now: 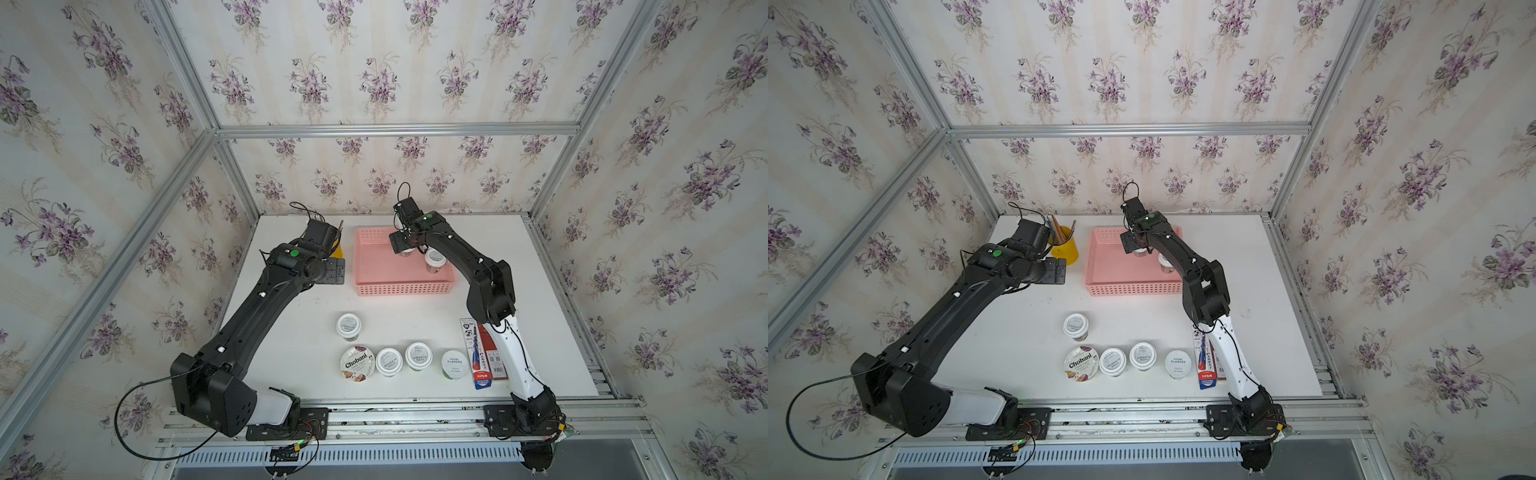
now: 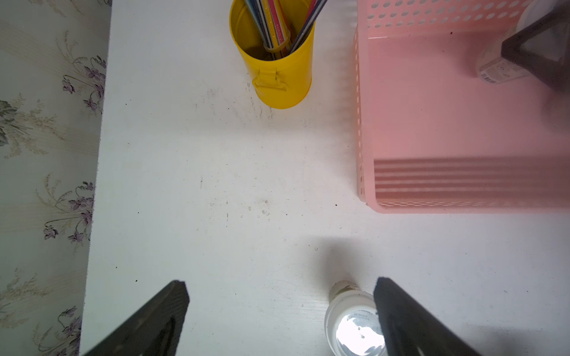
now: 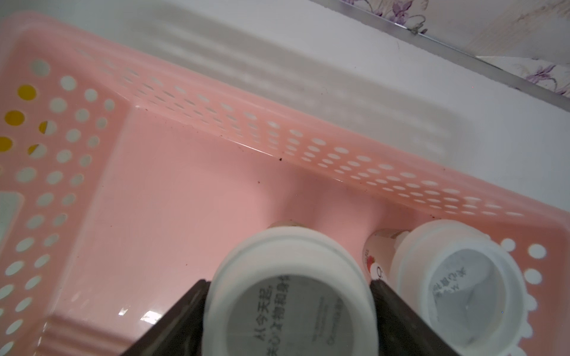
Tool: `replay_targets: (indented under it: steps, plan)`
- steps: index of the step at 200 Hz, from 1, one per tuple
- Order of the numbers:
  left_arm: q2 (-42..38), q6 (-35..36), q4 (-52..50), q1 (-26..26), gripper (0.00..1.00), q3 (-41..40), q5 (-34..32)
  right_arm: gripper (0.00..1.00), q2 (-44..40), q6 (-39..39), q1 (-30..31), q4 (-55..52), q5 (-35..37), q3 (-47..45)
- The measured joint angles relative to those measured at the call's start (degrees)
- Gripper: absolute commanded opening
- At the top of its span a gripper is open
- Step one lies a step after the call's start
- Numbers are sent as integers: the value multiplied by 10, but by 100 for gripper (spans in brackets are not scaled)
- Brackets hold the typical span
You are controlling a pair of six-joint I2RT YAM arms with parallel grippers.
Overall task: Put the yogurt in the basket
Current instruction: Place the yogurt in the basket.
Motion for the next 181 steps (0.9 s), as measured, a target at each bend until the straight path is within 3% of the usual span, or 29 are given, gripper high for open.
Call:
replay_targets:
  steps: [181]
  plan:
    - [3,0,4,2,99,0,-1,84,49,-20,-7,32,27,2]
